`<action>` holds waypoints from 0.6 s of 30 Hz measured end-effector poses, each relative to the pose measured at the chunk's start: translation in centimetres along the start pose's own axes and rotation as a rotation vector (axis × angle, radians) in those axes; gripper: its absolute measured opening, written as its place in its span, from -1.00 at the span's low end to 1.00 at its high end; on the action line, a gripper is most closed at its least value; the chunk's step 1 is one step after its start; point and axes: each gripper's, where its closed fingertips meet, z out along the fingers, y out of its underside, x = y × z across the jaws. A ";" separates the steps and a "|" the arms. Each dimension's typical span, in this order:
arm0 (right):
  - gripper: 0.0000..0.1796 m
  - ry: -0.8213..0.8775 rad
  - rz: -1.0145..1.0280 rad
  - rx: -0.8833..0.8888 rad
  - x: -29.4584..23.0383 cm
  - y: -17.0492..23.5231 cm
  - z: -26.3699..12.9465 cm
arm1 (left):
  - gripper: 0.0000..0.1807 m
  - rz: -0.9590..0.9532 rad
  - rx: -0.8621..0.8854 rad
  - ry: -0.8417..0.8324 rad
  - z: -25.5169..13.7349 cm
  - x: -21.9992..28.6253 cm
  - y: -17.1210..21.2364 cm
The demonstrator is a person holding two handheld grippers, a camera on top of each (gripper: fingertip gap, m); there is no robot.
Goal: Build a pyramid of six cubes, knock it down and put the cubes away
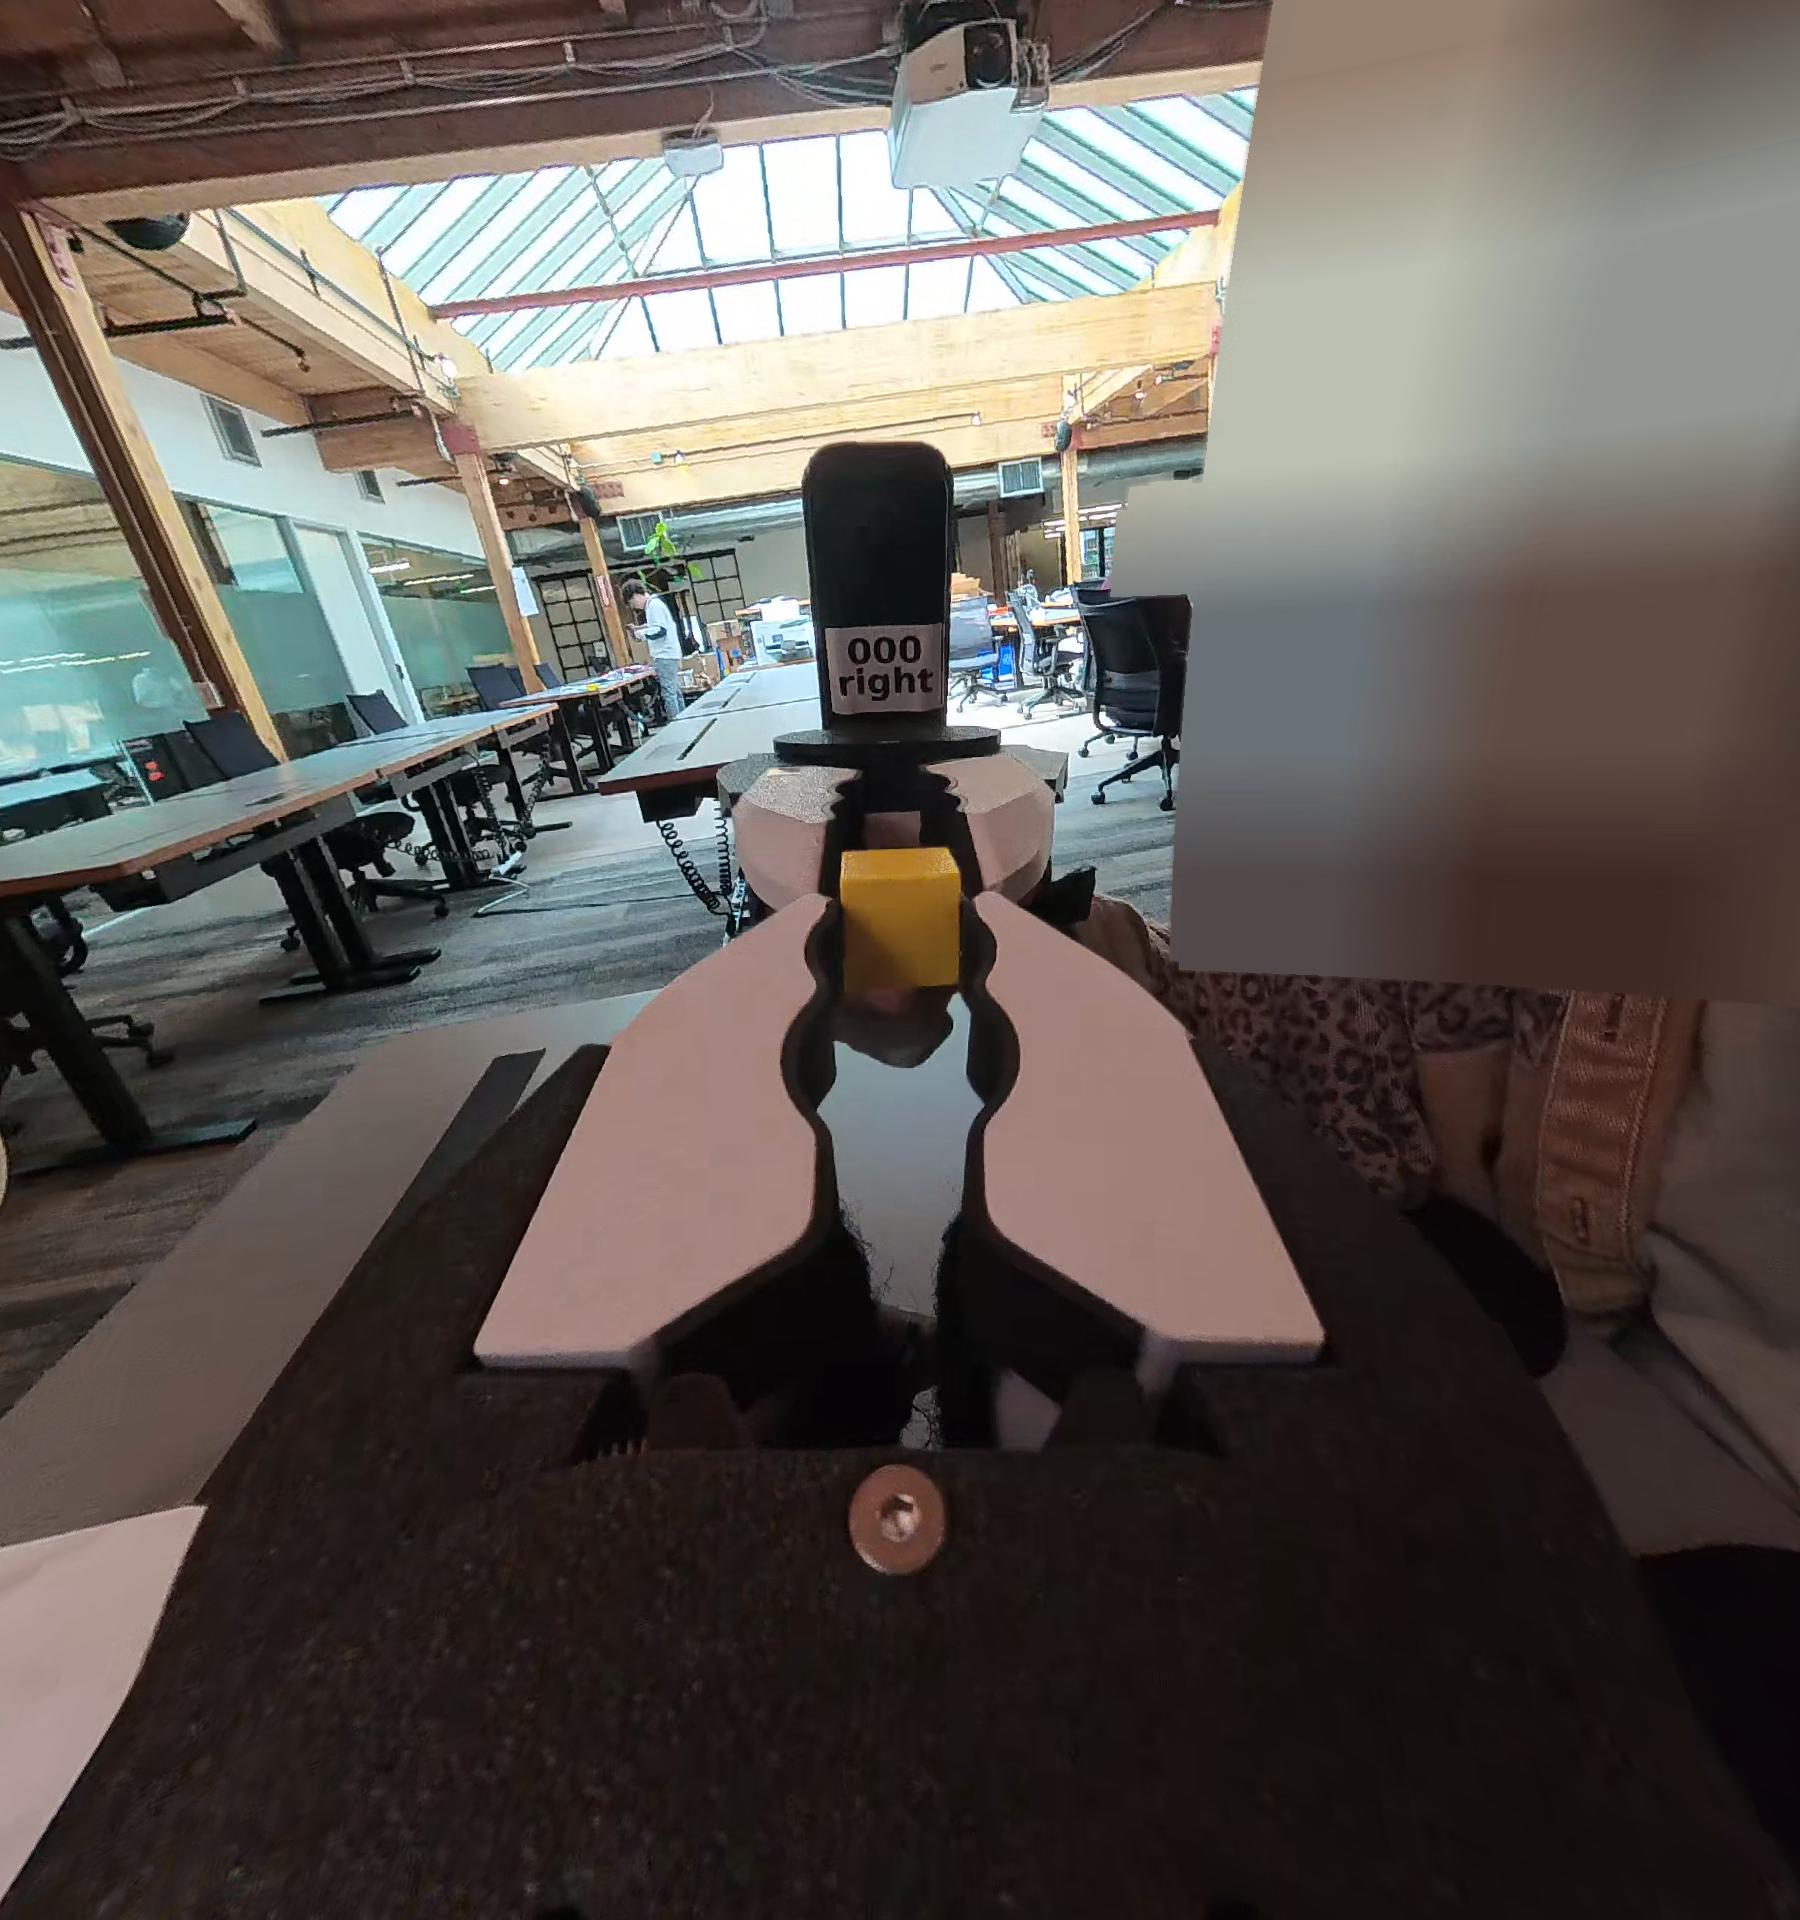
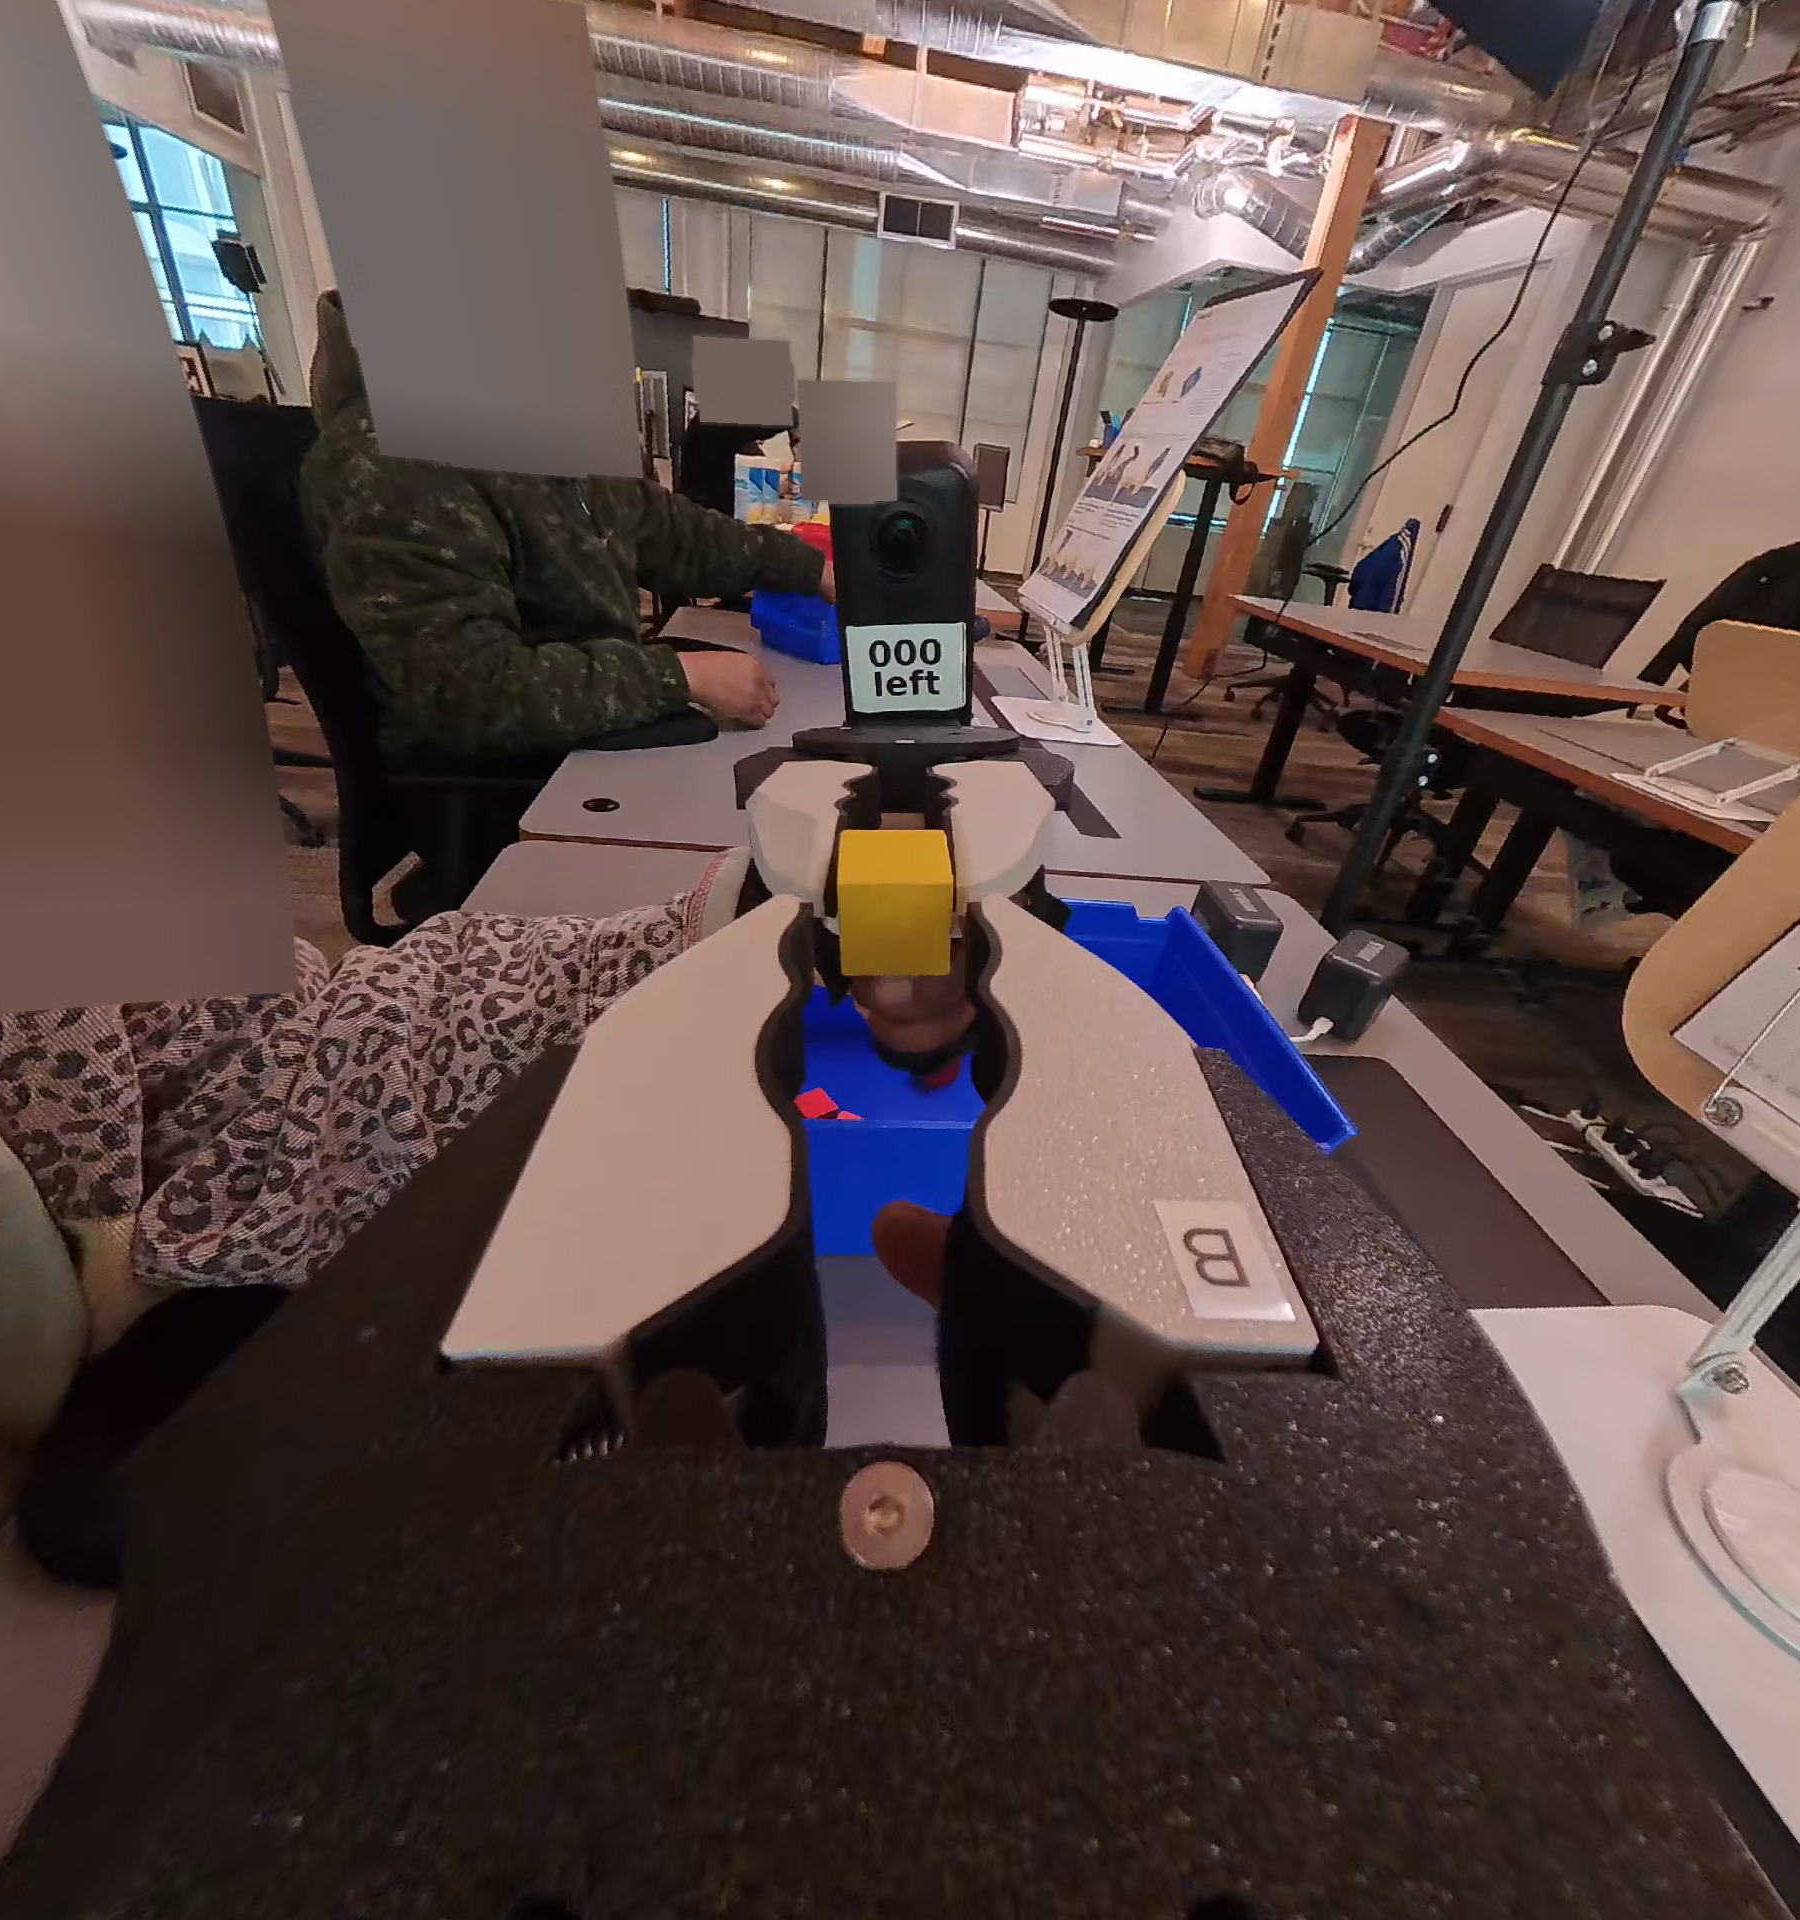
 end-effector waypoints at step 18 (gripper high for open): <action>-0.78 0.055 -0.100 -0.433 1.4 6.4 -3.8 | -0.74 -0.141 -0.336 -0.289 -4.6 -2.4 2.8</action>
